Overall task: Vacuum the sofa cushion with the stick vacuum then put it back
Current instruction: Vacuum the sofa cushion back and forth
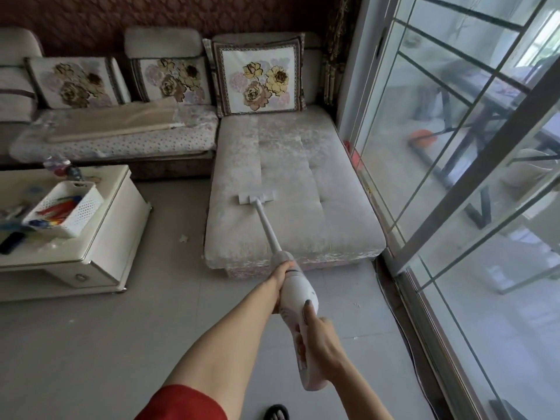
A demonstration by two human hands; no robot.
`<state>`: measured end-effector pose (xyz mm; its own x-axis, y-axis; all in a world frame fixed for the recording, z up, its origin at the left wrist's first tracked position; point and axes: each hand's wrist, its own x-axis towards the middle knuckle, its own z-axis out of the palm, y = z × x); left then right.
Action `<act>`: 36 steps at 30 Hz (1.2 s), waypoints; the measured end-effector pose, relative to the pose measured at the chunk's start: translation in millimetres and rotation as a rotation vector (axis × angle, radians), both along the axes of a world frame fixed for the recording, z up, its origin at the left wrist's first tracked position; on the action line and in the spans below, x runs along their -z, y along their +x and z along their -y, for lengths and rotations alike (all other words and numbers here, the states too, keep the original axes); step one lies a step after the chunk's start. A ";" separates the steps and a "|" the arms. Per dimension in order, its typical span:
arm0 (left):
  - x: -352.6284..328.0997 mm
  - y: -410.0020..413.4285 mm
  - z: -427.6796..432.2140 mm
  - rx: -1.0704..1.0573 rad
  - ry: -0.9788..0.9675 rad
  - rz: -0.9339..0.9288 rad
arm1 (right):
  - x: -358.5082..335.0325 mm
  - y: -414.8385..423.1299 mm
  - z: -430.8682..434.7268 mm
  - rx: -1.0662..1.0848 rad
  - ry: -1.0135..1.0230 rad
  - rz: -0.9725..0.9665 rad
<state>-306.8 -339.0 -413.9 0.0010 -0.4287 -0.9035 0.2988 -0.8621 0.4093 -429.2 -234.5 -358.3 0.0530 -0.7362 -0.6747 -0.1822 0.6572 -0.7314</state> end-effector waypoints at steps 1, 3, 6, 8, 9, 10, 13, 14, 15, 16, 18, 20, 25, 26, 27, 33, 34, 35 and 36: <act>-0.6 -1.9 -7.0 -0.004 0.012 0.008 | -1.9 -3.0 -6.0 -0.010 -0.004 -0.010; -2.3 -4.9 -13.9 0.005 0.023 0.016 | -3.5 -7.1 -12.3 -0.019 -0.015 -0.018; -2.8 -17.7 -30.0 0.007 0.041 0.029 | -4.2 -19.9 -26.3 -0.031 -0.002 -0.017; -2.6 -27.8 -42.0 0.010 0.055 0.025 | -2.5 -30.0 -37.2 -0.029 0.021 -0.006; -1.8 -31.8 -47.0 0.006 0.062 0.030 | -1.5 -34.4 -42.2 -0.029 0.034 0.008; -2.0 -35.4 -51.8 0.004 0.068 0.025 | -0.2 -38.4 -46.3 -0.031 0.050 0.024; -1.3 -42.9 -62.3 -0.011 0.061 0.022 | 3.2 -48.2 -56.2 -0.038 0.097 0.088; -1.6 -44.3 -64.3 -0.013 0.056 0.015 | 3.7 -50.6 -58.6 -0.038 0.113 0.112; -1.6 -45.3 -66.0 -0.014 0.048 0.012 | 4.3 -52.4 -60.6 -0.038 0.125 0.130; -1.8 -46.1 -67.6 -0.018 0.048 0.011 | 5.1 -53.6 -62.1 -0.039 0.135 0.141; -2.3 -46.6 -70.2 -0.012 0.049 0.019 | 5.5 -54.7 -63.9 -0.038 0.152 0.153; -3.3 -46.8 -71.8 0.001 0.055 0.038 | 6.6 -55.1 -64.6 -0.041 0.151 0.155; -3.9 -48.0 -76.1 0.008 0.062 0.066 | 10.2 -54.0 -66.6 -0.034 0.130 0.126; -4.0 -48.1 -76.6 0.005 0.059 0.064 | 10.8 -53.8 -66.8 -0.029 0.139 0.129; -4.4 -48.2 -76.6 0.003 0.056 0.060 | 11.3 -53.6 -66.9 -0.026 0.150 0.132; -1.3 -45.7 -76.3 -0.015 0.069 0.061 | 8.5 -53.7 -66.4 -0.039 0.195 0.143; -0.6 -44.9 -75.9 -0.012 0.067 0.060 | 7.9 -53.4 -66.4 -0.035 0.198 0.145; 0.1 -44.5 -76.2 -0.010 0.069 0.059 | 7.5 -53.2 -66.7 -0.032 0.202 0.148; 0.5 -44.3 -76.2 -0.007 0.070 0.061 | 7.0 -53.0 -66.7 -0.027 0.207 0.153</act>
<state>-351.0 -262.8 -414.5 0.0598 -0.3641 -0.9294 0.2811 -0.8873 0.3657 -482.1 -167.8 -365.3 0.1834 -0.5801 -0.7936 -0.0995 0.7922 -0.6021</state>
